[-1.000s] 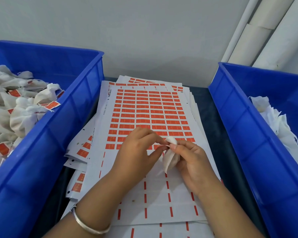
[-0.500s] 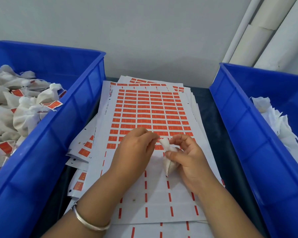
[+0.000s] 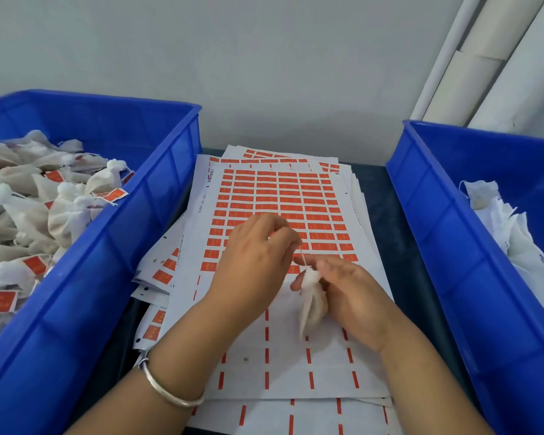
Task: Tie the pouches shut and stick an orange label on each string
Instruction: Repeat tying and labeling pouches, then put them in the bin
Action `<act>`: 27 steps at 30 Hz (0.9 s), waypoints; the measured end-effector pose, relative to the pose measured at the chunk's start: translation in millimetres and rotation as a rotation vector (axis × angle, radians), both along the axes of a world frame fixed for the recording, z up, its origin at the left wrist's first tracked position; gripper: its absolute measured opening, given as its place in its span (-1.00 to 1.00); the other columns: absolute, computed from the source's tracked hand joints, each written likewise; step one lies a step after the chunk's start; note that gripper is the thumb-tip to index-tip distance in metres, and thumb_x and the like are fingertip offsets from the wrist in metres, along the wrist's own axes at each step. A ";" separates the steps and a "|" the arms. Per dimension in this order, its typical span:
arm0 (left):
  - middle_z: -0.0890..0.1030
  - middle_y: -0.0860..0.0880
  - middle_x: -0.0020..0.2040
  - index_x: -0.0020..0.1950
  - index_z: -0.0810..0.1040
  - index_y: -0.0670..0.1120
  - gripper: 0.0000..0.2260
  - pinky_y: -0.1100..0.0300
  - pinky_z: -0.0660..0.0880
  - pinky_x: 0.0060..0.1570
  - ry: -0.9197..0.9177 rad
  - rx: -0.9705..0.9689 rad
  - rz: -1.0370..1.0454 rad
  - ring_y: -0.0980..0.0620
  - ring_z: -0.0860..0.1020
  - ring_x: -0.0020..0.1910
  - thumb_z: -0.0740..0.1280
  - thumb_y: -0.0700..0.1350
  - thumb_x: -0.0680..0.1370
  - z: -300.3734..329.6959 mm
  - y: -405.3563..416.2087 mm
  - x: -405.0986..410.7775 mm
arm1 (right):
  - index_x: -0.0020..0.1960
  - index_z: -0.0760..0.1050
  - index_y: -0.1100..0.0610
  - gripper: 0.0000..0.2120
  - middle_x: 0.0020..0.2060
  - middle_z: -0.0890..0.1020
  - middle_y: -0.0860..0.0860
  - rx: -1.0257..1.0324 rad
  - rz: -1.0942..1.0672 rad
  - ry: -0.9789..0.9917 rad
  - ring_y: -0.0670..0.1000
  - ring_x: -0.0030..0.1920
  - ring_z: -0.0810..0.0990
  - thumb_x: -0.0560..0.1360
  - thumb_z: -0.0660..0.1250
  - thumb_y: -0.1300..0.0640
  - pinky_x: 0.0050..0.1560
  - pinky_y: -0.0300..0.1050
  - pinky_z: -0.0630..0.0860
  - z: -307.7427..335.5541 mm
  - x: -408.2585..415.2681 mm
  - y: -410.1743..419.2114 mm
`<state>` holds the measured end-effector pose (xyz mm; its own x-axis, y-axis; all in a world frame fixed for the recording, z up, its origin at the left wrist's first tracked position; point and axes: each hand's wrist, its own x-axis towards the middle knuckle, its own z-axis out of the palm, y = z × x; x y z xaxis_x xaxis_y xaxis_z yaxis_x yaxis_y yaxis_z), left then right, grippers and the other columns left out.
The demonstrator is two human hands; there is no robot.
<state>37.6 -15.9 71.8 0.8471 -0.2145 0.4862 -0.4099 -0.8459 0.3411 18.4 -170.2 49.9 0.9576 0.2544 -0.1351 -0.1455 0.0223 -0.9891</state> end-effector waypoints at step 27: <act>0.18 0.11 0.50 0.48 0.22 0.08 -0.44 0.01 0.09 0.42 0.530 0.162 0.052 0.02 0.11 0.50 0.16 0.26 0.53 -62.9 -16.2 31.5 | -0.11 0.67 -0.03 -0.82 -0.07 0.71 -0.07 0.179 -0.427 0.040 -0.02 -0.03 0.69 0.30 0.42 -0.02 0.11 0.04 0.59 -15.4 17.5 -12.0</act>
<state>69.1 -32.1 8.9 0.9782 -0.2026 -0.0450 -0.1742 -0.9192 0.3533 35.9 -182.3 34.5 0.9767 -0.1390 -0.1638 -0.1239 0.2585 -0.9580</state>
